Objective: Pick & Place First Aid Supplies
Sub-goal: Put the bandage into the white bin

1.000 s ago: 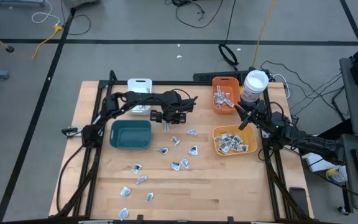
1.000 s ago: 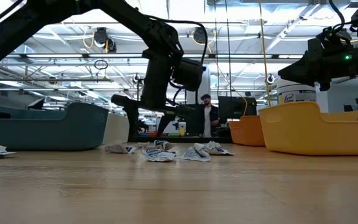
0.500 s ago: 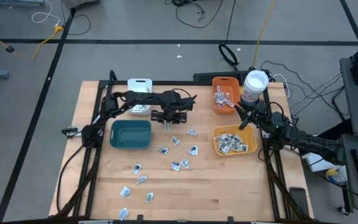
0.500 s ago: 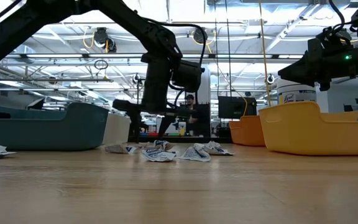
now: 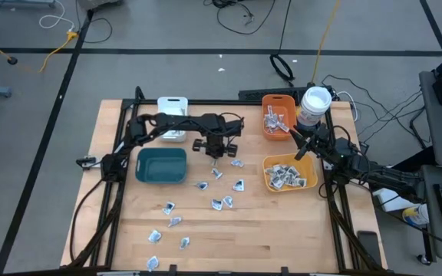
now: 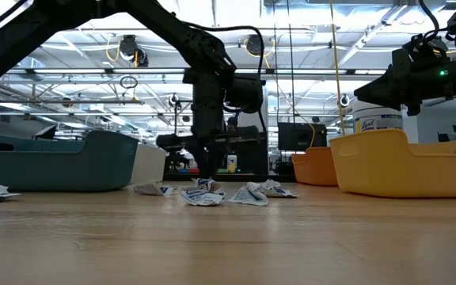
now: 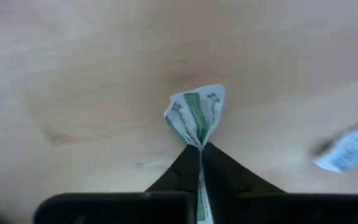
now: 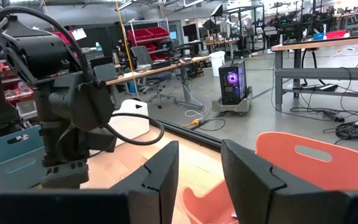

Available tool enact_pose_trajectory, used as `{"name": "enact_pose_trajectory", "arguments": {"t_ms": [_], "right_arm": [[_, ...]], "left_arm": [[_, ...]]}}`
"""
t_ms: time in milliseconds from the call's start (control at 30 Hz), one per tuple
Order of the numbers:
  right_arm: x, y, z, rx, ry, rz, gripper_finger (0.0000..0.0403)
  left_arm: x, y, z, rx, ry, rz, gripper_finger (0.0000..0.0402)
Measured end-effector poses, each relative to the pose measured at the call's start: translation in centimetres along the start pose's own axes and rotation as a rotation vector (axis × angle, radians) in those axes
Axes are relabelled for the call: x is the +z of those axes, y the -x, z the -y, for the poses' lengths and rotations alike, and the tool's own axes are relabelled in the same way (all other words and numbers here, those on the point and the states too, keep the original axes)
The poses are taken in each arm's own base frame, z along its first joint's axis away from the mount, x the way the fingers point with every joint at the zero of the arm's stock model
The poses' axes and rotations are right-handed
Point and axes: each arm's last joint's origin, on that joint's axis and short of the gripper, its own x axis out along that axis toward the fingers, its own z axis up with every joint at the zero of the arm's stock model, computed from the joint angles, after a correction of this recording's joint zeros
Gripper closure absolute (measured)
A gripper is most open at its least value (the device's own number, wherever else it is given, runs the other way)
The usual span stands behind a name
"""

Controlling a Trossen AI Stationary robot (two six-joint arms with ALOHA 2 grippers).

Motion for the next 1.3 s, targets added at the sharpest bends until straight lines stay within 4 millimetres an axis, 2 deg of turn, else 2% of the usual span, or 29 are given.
{"name": "enact_pose_trajectory", "arguments": {"t_ms": [200, 567, 733, 933, 1300], "right_arm": [[0.0, 0.0, 0.0, 0.000, 0.000, 0.000, 0.0287], [0.0, 0.0, 0.0, 0.000, 0.000, -0.001, 0.0287], [0.0, 0.0, 0.0, 0.000, 0.000, 0.000, 0.0287], [0.0, 0.0, 0.0, 0.000, 0.000, -0.001, 0.0286], [0.0, 0.0, 0.0, 0.000, 0.000, 0.000, 0.0286]], "left_arm": [[-0.2, 1.0, 0.7, -0.055, -0.136, 0.007, 0.0397], [-2.1, 7.7, 0.2, -0.160, -0.523, 0.065, 0.0398], [-2.5, 9.9, -1.2, -0.117, -0.498, 0.072, 0.0399], [-0.6, 12.2, -4.1, -0.055, -0.421, 0.089, 0.0400], [5.2, 17.2, -12.5, -0.021, -0.287, 0.147, 0.0400]]}}
